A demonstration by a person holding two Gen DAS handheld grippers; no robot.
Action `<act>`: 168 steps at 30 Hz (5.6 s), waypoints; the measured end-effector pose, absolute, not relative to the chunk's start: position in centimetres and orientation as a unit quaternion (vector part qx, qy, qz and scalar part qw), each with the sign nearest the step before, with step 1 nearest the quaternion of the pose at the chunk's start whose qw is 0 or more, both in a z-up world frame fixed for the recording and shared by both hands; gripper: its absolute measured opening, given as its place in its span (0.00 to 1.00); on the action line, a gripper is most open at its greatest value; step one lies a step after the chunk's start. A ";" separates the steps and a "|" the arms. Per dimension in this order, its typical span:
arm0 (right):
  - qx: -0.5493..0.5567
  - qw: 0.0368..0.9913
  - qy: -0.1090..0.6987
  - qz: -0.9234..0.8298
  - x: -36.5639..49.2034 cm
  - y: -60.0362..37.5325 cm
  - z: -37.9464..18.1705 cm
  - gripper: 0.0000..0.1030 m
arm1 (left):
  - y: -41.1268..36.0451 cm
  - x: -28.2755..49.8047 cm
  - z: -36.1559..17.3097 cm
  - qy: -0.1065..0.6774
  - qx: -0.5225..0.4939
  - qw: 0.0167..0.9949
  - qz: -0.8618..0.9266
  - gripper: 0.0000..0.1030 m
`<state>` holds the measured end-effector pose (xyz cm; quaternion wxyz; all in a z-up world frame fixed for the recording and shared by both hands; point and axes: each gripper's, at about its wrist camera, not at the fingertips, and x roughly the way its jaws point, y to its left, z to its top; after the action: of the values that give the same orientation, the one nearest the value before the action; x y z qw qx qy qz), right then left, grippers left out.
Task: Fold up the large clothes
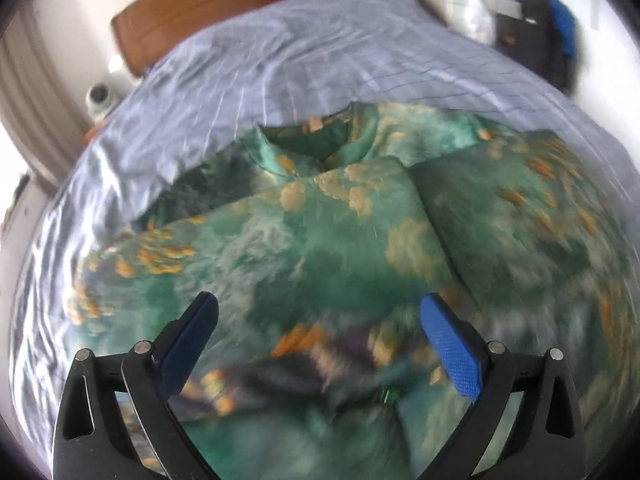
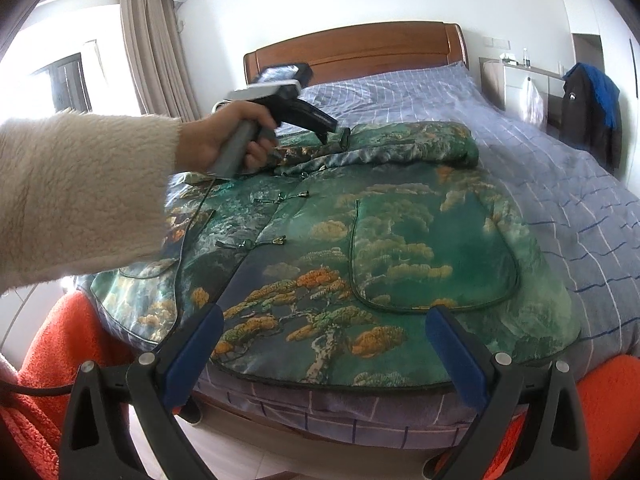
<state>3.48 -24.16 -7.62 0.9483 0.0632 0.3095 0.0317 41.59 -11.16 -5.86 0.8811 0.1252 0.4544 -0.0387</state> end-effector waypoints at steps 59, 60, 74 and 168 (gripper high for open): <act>-0.017 0.950 0.309 0.048 4.1 -20.0 -8.0 0.97 | -0.1 13.1 -2.5 0.448 -0.051 0.890 -0.068 0.98; -0.017 0.950 0.309 0.048 4.1 -20.0 -8.0 0.97 | -0.2 13.0 -2.5 0.449 -0.049 0.890 -0.067 0.98; -0.018 0.950 0.308 0.049 4.1 -19.9 -8.1 0.97 | 1.8 11.4 -2.0 0.437 -0.026 0.899 -0.024 0.98; 0.187 0.832 0.521 -0.024 8.8 -41.8 -10.2 0.97 | 10.4 14.9 -12.8 0.581 -0.010 0.813 -0.040 0.68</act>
<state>8.83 -41.82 -10.18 0.8325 0.1870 0.5210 -0.0238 14.95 10.39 -12.78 0.8131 -0.0103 0.5806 -0.0402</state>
